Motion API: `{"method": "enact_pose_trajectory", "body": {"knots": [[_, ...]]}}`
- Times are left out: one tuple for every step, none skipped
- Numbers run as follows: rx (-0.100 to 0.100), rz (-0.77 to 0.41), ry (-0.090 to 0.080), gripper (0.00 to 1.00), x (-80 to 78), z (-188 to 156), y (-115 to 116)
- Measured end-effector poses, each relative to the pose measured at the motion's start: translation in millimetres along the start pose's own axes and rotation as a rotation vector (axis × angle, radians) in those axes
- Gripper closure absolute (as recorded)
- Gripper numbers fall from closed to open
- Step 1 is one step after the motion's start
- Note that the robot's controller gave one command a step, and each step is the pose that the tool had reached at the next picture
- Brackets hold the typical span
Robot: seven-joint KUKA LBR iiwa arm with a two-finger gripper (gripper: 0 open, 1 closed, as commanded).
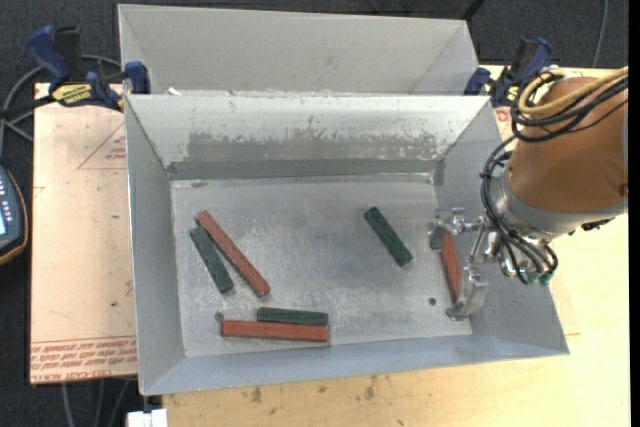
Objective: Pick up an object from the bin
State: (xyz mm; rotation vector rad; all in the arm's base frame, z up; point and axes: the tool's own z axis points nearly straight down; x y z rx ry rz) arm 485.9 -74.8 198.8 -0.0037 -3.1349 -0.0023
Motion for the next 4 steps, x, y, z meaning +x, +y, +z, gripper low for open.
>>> {"method": "enact_pose_trajectory", "body": {"knots": [[-0.001, 0.111, -0.007, 0.0, -81.2, 115.9, 14.1], [0.0, 0.229, -0.01, 0.0, -100.8, 128.7, -1.9], [0.0, 0.228, -0.01, 1.0, -101.2, 127.1, -1.8], [0.0, 0.242, -0.019, 1.0, -107.1, -17.6, -9.1]]}}
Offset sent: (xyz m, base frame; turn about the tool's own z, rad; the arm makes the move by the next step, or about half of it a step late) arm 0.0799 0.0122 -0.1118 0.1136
